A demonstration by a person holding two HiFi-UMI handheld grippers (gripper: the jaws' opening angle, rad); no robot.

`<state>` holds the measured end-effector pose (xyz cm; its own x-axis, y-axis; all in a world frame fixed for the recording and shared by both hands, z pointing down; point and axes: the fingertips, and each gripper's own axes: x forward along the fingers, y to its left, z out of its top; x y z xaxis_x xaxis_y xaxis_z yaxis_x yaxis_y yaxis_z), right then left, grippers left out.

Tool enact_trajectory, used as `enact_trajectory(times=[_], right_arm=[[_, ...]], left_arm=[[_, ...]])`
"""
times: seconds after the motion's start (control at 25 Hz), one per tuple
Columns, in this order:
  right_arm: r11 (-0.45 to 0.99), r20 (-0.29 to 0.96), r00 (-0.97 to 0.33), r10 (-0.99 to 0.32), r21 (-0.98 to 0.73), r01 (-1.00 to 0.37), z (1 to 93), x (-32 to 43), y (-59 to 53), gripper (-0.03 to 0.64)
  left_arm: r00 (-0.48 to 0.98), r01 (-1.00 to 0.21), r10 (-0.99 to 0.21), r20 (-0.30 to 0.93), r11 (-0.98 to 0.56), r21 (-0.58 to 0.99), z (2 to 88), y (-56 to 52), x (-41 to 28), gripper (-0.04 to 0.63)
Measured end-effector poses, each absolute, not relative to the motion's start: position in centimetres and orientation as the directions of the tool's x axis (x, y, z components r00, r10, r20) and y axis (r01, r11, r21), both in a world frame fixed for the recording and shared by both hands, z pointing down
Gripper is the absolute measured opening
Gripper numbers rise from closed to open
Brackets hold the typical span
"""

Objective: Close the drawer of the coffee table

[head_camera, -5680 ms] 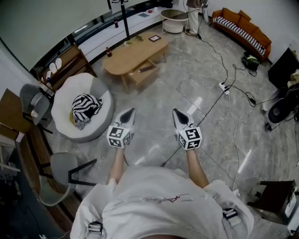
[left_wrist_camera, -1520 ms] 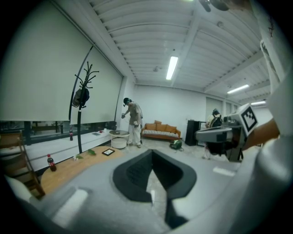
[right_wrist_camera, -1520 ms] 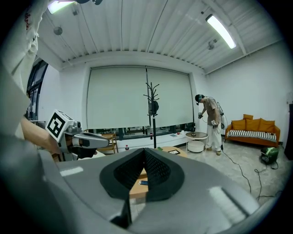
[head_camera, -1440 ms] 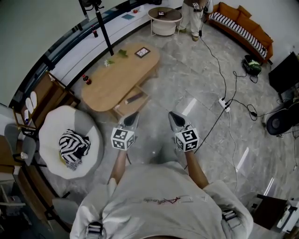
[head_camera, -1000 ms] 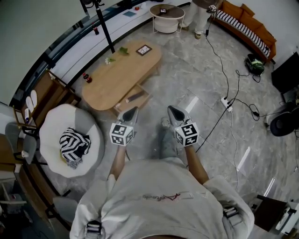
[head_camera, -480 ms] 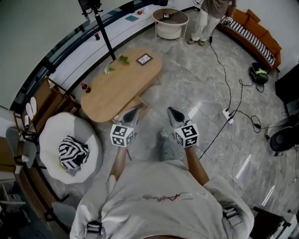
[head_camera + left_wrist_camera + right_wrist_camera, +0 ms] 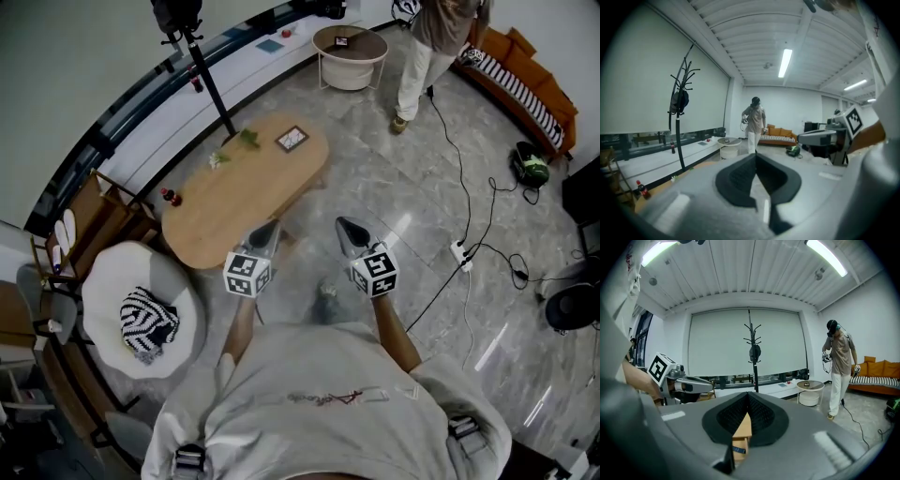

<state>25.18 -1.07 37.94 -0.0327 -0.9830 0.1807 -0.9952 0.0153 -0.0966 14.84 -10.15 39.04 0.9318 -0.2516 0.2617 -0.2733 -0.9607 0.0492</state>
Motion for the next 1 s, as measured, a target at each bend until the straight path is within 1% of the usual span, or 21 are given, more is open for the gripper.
enact_trajectory(times=[0.64,0.84,1.0], right_arm=[[0.085,0.190,-0.101,-0.977,-0.091,-0.992,37.9,36.3,-11.2,0.005],[0.082,0.192,-0.099,-0.976,-0.097,-0.992,38.1,39.4,-12.2,0.005],[0.049,0.195,-0.072,-0.978,-0.120,-0.992,38.8,41.3,-12.7,0.005]], left_arm=[[0.911,-0.342,-0.316,0.264,-0.938,0.057,39.3,-19.7,25.4,-0.002],[0.910,-0.340,-0.315,0.271,-0.939,0.050,39.2,-20.4,28.1,-0.002],[0.904,-0.340,-0.310,0.295,-0.939,0.056,40.1,-20.7,28.5,-0.002]])
